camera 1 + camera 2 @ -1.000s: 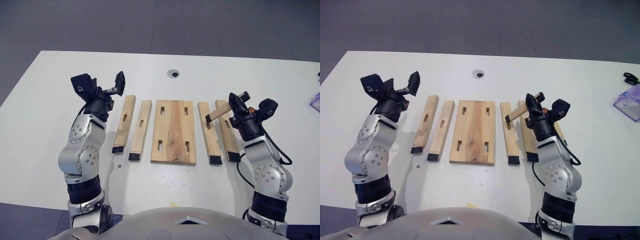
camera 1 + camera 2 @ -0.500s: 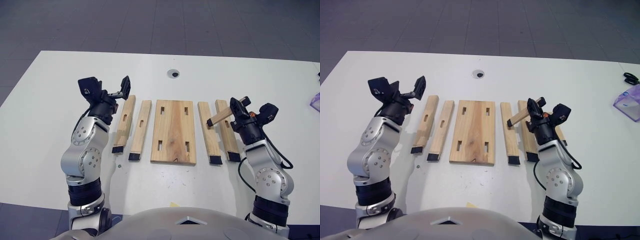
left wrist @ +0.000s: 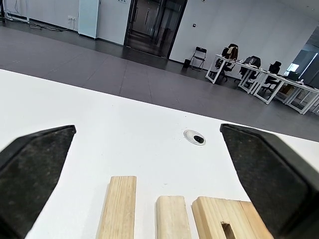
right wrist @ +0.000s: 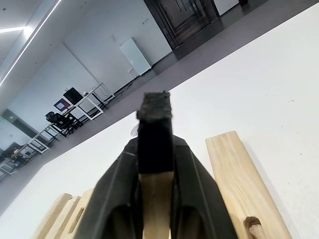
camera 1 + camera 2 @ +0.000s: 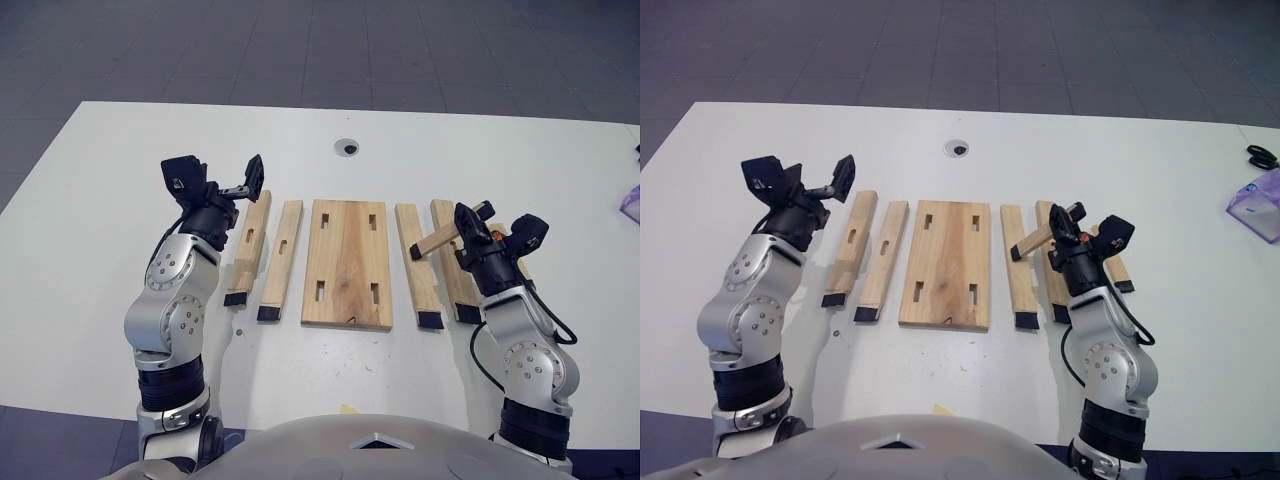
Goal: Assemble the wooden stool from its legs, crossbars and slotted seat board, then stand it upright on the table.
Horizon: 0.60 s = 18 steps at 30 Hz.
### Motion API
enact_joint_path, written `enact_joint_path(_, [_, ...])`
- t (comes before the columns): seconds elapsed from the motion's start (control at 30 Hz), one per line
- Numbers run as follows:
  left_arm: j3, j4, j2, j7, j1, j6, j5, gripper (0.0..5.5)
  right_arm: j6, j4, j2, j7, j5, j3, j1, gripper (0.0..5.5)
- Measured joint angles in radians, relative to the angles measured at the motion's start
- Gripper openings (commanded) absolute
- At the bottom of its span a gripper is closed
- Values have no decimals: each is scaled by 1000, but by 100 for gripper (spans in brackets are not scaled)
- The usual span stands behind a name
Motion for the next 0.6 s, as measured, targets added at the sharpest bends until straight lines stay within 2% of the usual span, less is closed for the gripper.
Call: enact_joint_path(0.6, [0, -6, -5, -5, -1, 29, -4, 540, -40, 1, 0, 6, -63, 14, 12, 41])
